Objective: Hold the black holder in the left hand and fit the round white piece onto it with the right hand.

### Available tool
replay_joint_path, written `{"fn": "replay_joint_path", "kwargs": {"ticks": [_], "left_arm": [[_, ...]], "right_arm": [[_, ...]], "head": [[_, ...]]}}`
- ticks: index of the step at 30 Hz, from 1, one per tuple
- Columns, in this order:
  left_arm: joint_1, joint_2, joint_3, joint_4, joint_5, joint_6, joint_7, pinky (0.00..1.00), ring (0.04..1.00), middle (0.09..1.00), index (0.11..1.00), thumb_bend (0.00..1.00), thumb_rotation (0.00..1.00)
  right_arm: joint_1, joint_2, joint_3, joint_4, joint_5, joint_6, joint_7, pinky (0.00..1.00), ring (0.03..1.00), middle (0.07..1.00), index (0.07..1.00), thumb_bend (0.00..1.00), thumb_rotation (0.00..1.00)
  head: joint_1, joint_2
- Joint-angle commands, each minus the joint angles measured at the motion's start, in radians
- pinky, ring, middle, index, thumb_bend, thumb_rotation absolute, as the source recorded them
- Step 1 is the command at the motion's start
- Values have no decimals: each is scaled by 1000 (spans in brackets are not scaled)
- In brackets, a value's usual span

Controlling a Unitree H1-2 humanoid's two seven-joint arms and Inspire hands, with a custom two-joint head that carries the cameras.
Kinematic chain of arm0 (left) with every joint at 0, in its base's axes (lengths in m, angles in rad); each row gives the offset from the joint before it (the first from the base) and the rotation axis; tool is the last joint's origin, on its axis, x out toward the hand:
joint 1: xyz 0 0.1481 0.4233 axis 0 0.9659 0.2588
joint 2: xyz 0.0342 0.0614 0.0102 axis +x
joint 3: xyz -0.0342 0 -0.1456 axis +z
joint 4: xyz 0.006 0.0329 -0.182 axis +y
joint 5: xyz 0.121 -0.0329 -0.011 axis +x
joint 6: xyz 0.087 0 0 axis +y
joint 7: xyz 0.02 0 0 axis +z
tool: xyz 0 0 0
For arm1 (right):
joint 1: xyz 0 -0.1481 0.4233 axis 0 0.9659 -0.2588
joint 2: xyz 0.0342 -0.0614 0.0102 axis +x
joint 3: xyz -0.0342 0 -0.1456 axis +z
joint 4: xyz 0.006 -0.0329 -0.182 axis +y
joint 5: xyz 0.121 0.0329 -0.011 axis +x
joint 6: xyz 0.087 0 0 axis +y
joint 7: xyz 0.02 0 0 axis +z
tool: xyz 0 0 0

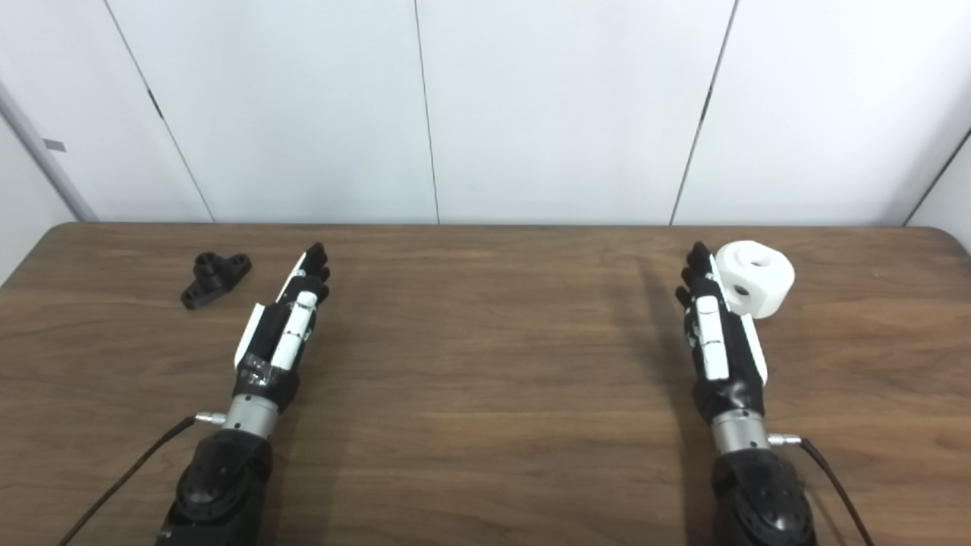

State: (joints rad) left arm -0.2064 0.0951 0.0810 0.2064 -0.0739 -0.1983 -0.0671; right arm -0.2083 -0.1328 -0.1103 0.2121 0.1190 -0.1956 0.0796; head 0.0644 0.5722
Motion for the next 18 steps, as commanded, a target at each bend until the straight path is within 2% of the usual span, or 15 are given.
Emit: {"fn": "replay_joint_path", "kwargs": {"ticks": [1, 7, 18], "left_arm": [[22, -14, -3, 49, 7, -36, 13, 1000, 1000, 1000, 1000, 530, 814], [18, -13, -1, 67, 1, -48, 18, 1000, 1000, 1000, 1000, 531, 821], [16, -9, -8, 74, 19, -47, 24, 1000, 1000, 1000, 1000, 547, 822]], "right_arm": [[29, -1, 7, 70, -2, -50, 14, 996, 1000, 1000, 989, 257, 952], [33, -1, 16, 85, 3, -64, 20, 955, 994, 992, 994, 446, 999], [36, 1, 15, 97, 26, -78, 36, 966, 1000, 1000, 1000, 457, 1000]], "head": [[0, -2], [-2, -12], [-1, -17]]}}
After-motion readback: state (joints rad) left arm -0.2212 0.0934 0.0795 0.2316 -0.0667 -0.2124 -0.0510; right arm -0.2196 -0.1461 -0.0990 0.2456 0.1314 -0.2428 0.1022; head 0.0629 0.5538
